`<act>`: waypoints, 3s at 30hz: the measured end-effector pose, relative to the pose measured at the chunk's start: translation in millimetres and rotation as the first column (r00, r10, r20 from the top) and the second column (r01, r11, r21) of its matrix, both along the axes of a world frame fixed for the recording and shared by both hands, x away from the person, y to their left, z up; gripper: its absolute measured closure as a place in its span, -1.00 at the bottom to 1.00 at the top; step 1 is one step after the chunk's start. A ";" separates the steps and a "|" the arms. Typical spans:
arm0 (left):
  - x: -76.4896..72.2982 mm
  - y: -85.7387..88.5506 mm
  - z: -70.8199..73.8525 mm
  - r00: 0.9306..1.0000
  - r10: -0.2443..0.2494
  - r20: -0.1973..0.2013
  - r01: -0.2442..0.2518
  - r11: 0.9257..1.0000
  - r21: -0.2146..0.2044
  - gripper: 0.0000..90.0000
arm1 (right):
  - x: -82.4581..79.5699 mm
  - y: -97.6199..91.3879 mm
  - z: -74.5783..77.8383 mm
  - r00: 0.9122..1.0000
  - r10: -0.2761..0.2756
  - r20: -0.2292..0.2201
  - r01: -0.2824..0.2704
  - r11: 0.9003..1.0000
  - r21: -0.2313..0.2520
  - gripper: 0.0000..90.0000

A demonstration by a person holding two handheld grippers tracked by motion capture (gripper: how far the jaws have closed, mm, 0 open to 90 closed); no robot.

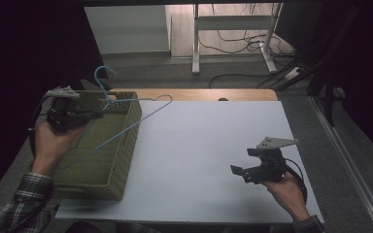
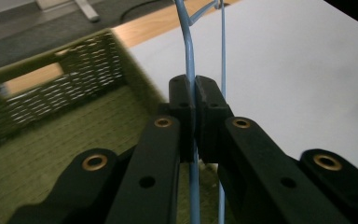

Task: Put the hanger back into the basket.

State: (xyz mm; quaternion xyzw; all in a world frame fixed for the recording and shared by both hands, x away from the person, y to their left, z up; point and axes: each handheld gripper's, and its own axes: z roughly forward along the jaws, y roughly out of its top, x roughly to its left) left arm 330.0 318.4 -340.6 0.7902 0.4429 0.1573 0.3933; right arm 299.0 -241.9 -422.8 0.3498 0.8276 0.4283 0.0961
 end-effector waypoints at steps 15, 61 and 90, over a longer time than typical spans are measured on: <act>-21.2 68.4 -18.3 0.984 0.175 0.024 -0.174 0.984 -0.026 0.94 | -4.6 -19.1 -12.2 0.999 -0.034 -0.027 0.035 0.999 0.012 -0.94; 16.9 73.3 -112.0 0.966 0.240 -0.092 -0.225 0.963 0.151 0.62 | -2.7 -14.4 -34.9 0.997 0.001 -0.081 -0.008 0.997 -0.079 -0.96; -37.7 36.7 -73.0 0.998 0.058 0.020 -0.054 0.987 -0.149 -0.69 | -13.0 -26.4 -26.9 0.999 -0.031 -0.025 0.031 0.999 -0.014 -0.94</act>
